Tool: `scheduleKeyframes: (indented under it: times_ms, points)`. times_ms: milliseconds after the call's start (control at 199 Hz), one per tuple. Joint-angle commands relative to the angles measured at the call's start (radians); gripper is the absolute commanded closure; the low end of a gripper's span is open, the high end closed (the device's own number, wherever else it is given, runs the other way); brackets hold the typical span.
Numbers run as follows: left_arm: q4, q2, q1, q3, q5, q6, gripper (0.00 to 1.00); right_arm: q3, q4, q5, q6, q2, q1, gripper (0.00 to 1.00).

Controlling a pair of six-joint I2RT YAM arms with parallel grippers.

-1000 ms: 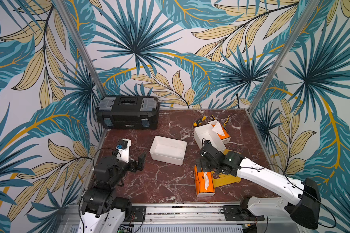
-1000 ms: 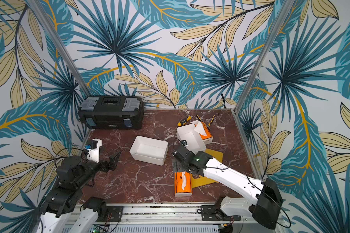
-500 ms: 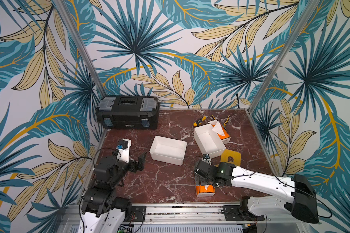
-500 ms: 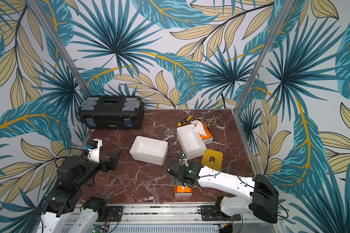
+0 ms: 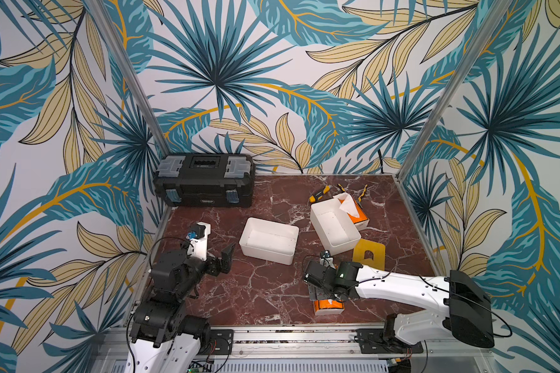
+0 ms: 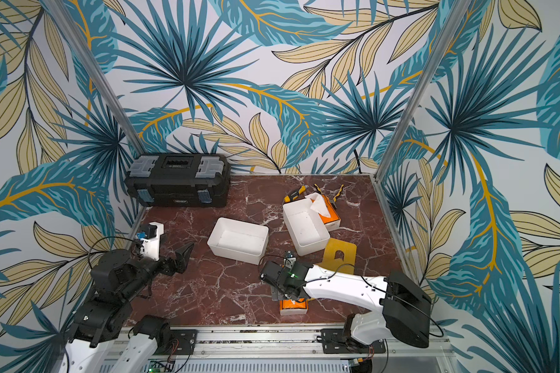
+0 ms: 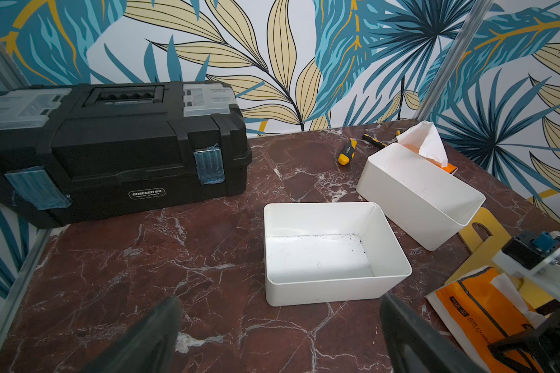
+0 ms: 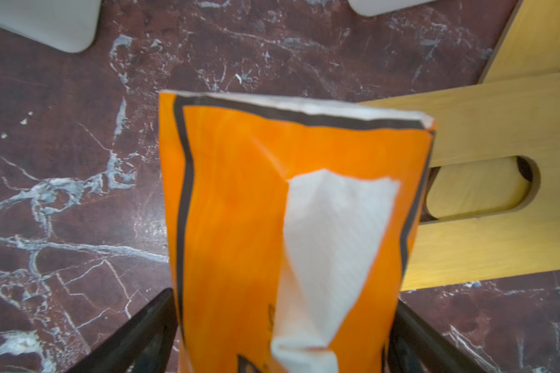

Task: Put the tissue paper into the tissue box
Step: Pick up the paper towel from the center of the board.

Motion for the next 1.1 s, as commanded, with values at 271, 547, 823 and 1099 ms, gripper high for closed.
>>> scheduleKeyframes:
  times_ms: [271, 547, 823, 1099]
  points:
    - [0.023, -0.005, 0.008, -0.018, 0.016, -0.003, 0.00, -0.028, 0.096, -0.035, -0.004, 0.134, 0.007, 0.00]
    - [0.024, -0.006, 0.008, -0.018, 0.025, -0.003, 0.00, -0.009, 0.118, -0.053, -0.022, 0.200, 0.008, 0.01]
    - [0.026, -0.006, 0.008, -0.019, 0.032, -0.001, 0.00, 0.047, 0.082, -0.018, -0.094, 0.125, 0.008, 0.14]
    - [0.026, -0.006, 0.009, -0.019, 0.034, -0.001, 0.00, 0.204, -0.011, 0.048, -0.224, 0.057, 0.008, 0.19]
